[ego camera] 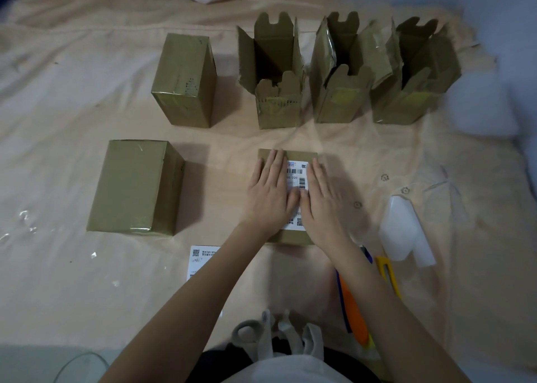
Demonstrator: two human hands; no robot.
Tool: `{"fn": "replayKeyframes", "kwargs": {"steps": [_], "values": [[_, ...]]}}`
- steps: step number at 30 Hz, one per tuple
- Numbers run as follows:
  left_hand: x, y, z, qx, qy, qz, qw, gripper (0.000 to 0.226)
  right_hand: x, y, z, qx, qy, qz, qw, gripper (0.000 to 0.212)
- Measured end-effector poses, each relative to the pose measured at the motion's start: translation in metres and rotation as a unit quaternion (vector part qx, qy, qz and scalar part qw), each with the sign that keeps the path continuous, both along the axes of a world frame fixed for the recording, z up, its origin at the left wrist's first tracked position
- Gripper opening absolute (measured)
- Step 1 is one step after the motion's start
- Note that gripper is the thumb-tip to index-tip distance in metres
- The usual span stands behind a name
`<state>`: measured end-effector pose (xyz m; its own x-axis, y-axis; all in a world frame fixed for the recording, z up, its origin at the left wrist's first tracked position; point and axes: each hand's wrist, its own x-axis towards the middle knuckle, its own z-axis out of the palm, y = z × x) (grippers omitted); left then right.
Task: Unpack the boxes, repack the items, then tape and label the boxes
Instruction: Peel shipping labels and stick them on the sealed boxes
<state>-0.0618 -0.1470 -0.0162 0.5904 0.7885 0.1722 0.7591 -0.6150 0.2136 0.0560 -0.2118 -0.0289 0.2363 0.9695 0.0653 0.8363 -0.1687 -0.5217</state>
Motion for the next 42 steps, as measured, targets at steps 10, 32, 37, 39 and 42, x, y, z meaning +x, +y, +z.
{"fn": "replayKeyframes", "kwargs": {"steps": [10, 32, 37, 39, 42], "values": [[0.0, -0.013, -0.006, 0.007, 0.018, -0.095, 0.995, 0.063, 0.003, -0.019, 0.009, -0.089, 0.317, -0.064, 0.942, 0.052], [-0.036, -0.077, -0.006, -0.033, -0.017, -0.198, 0.979, 0.057, -0.009, -0.047, 0.014, -0.107, 0.256, -0.089, 0.956, 0.045], [-0.055, -0.069, 0.0, -0.022, -0.076, -0.125, 0.989, 0.051, -0.012, -0.053, 0.02, -0.102, 0.239, -0.084, 0.962, 0.043], [-0.052, -0.062, 0.001, -0.029, -0.037, -0.057, 0.997, 0.059, -0.014, -0.053, 0.018, -0.116, 0.236, -0.082, 0.961, 0.047], [-0.047, -0.062, -0.002, -0.056, 0.009, -0.013, 0.998, 0.065, -0.017, -0.054, 0.013, -0.122, 0.232, -0.074, 0.962, 0.051]]}}
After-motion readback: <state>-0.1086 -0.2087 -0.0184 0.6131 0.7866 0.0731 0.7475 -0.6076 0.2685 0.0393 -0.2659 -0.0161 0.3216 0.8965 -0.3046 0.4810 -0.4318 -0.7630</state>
